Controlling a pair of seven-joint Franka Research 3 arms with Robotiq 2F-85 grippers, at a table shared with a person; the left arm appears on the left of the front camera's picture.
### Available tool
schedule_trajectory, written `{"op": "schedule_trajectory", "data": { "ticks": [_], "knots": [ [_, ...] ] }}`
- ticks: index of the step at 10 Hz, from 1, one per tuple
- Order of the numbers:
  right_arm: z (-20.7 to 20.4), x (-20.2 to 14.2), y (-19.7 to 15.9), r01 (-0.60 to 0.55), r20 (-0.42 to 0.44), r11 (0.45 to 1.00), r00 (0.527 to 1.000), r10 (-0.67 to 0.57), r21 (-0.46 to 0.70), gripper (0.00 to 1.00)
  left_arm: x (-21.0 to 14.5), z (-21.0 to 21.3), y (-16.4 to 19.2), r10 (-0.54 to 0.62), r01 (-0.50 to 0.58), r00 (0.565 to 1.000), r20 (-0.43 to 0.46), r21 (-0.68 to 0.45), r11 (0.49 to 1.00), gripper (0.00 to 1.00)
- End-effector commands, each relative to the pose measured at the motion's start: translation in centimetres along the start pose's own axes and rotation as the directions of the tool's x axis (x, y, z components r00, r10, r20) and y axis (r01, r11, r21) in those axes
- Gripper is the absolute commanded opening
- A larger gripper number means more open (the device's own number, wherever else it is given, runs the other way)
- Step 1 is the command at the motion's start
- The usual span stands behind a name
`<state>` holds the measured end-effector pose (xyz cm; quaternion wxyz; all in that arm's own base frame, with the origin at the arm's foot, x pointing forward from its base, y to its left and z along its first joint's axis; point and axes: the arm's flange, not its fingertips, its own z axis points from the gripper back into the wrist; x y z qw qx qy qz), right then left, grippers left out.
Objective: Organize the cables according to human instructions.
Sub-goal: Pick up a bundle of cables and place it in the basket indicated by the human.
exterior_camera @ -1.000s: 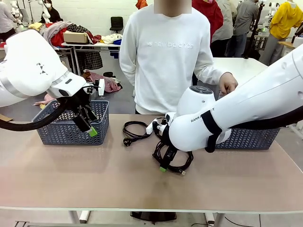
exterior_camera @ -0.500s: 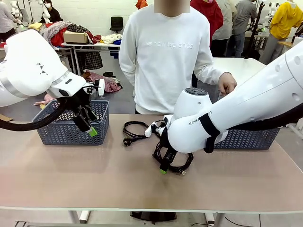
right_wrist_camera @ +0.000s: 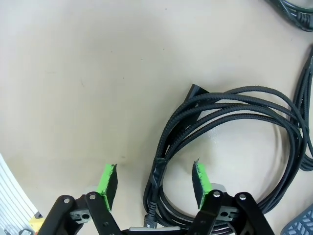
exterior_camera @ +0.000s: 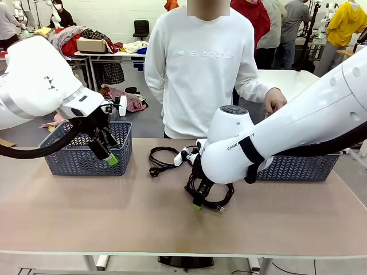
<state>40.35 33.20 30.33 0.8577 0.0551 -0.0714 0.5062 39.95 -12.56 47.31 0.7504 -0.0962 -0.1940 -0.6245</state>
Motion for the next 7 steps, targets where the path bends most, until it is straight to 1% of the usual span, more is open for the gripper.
{"op": "schedule_trajectory", "data": {
  "ticks": [1, 2, 3, 4, 5, 6, 7],
  "knots": [
    [0.02, 0.73, -0.13, 0.023, -0.014, 1.0, 1.0, -0.023, 0.004, 0.75, 0.02, 0.1, 0.23, 0.002, -0.002, 1.0, 0.0, 0.006, 1.0, 1.0],
    [0.07, 0.75, -0.1, 0.025, -0.013, 1.0, 1.0, -0.025, 0.005, 0.41, 0.02, 0.1, 0.23, 0.002, -0.002, 1.0, 0.0, 0.006, 1.0, 1.0],
    [0.27, 0.76, -0.09, 0.028, -0.007, 1.0, 1.0, -0.028, 0.004, 0.55, 0.02, 0.1, 0.23, 0.002, -0.002, 1.0, 0.0, 0.006, 1.0, 1.0],
    [0.27, 0.7, -0.14, 0.03, -0.007, 1.0, 1.0, -0.03, 0.008, 0.21, 0.02, 0.1, 0.23, 0.002, -0.002, 1.0, 0.0, 0.006, 1.0, 1.0],
    [0.33, 0.64, -0.17, 0.034, -0.004, 0.999, 0.999, -0.034, 0.013, 0.35, 0.02, 0.1, 0.23, 0.002, -0.002, 1.0, 0.0, 0.006, 1.0, 1.0],
    [0.46, 0.62, -0.14, 0.035, -0.001, 0.999, 0.999, -0.035, 0.015, 0.01, 0.02, 0.1, 0.23, 0.002, -0.002, 1.0, 0.0, 0.006, 1.0, 1.0],
    [0.46, 0.59, -0.14, 0.036, -0.003, 0.999, 0.999, -0.036, 0.026, 0.15, 0.02, 0.1, 0.23, 0.002, -0.002, 1.0, 0.0, 0.006, 1.0, 1.0]
  ]
}}
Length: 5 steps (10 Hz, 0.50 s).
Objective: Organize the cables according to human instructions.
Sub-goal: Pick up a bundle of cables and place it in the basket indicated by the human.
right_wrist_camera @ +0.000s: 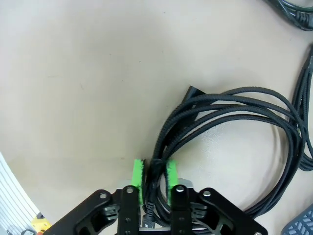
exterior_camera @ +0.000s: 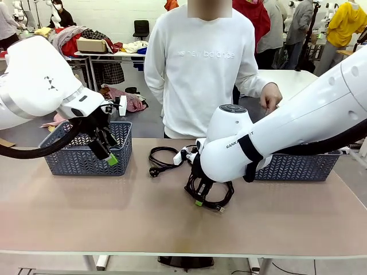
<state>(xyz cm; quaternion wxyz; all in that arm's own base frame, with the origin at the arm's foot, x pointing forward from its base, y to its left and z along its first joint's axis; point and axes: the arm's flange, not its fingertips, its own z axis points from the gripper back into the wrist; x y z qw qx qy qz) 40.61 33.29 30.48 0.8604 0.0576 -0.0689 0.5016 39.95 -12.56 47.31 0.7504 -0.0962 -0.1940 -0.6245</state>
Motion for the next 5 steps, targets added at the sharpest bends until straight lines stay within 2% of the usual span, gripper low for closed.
{"op": "schedule_trajectory", "data": {
  "ticks": [1, 5],
  "knots": [
    [0.4, 0.3, 0.1, 0.023, -0.005, 0.999, 1.0, -0.022, 0.036, 0.0, 0.0, 0.1, 0.2, 0.002, -0.002, 1.0, 0.0, 0.006, 1.0, 1.0],
    [3.0, -0.9, 1.9, -0.035, -0.017, 0.994, 0.999, 0.037, 0.101, 0.0, 0.0, 0.1, 0.2, 0.002, -0.002, 1.0, 0.0, 0.006, 1.0, 1.0]
  ]
}}
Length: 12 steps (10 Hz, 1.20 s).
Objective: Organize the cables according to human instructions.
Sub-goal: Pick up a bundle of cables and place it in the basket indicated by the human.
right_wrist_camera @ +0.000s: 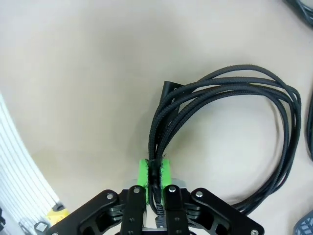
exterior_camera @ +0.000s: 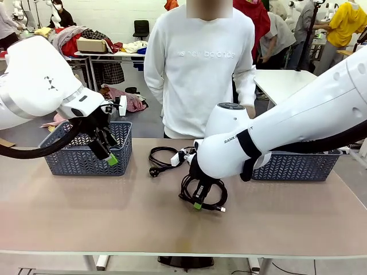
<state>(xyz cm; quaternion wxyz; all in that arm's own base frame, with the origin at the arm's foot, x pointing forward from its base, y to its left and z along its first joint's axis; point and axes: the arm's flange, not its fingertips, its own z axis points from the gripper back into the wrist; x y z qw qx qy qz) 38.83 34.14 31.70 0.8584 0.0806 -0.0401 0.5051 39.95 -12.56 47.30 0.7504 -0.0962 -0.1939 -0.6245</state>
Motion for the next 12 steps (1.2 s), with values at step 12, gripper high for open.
{"op": "schedule_trajectory", "data": {
  "ticks": [12],
  "knots": [
    [22.6, -6.8, -8.8, -0.413, -0.149, 0.871, 0.91, 0.386, -0.268, 0.0, 0.0, 0.1, 0.2, 0.002, -0.002, 1.0, 0.0, 0.007, 1.0, 1.0]
  ]
}}
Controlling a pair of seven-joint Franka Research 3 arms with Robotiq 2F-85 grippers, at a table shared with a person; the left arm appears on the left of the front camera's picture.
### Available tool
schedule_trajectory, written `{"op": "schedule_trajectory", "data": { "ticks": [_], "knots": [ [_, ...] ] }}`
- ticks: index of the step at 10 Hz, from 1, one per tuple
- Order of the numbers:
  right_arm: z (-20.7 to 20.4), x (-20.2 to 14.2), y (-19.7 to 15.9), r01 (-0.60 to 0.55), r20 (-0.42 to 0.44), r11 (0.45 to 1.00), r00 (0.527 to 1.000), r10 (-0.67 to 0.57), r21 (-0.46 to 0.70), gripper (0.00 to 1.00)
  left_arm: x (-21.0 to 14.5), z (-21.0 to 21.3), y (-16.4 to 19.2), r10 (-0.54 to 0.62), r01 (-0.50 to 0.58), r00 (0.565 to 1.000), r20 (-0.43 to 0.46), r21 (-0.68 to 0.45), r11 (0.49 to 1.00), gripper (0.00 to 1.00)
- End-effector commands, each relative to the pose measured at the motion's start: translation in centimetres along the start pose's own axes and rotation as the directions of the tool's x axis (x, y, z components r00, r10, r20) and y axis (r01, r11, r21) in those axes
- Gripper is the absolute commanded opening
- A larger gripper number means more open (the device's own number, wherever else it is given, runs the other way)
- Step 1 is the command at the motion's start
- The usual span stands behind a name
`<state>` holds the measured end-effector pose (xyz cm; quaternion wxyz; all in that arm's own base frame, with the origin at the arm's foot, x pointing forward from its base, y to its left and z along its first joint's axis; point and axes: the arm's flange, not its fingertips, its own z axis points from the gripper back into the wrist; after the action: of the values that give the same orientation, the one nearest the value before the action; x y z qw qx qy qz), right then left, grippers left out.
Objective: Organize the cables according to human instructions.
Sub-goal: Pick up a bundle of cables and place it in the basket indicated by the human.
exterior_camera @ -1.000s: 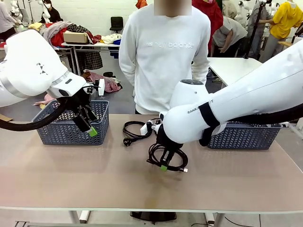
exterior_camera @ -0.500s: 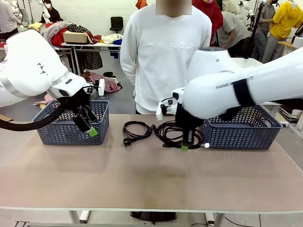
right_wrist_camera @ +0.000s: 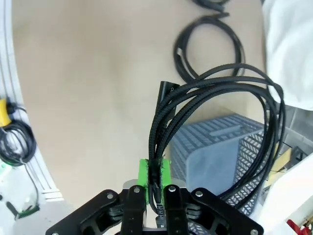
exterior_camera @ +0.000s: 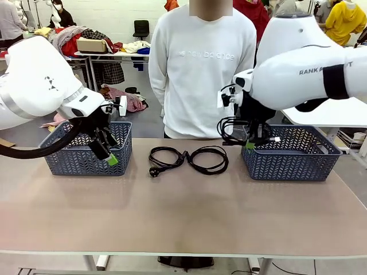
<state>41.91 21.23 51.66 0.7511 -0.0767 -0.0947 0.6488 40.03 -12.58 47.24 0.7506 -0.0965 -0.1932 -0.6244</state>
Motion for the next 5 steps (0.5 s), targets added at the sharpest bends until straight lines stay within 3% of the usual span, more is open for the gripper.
{"op": "schedule_trajectory", "data": {
  "ticks": [1, 5],
  "knots": [
    [-0.1, -2.4, -3.3, -0.051, -0.004, 0.999, 0.999, 0.051, 0.0, 0.0, 0.0, 0.2, 0.2, 0.001, -0.001, 1.0, 0.001, 0.008, 1.0, 1.0],
    [-2.1, -7.3, -9.3, -0.036, 0.04, 0.996, 0.999, 0.033, 0.078, 0.0, 0.0, 0.2, 0.2, 0.001, -0.001, 1.0, 0.001, 0.008, 1.0, 1.0]
  ]
}}
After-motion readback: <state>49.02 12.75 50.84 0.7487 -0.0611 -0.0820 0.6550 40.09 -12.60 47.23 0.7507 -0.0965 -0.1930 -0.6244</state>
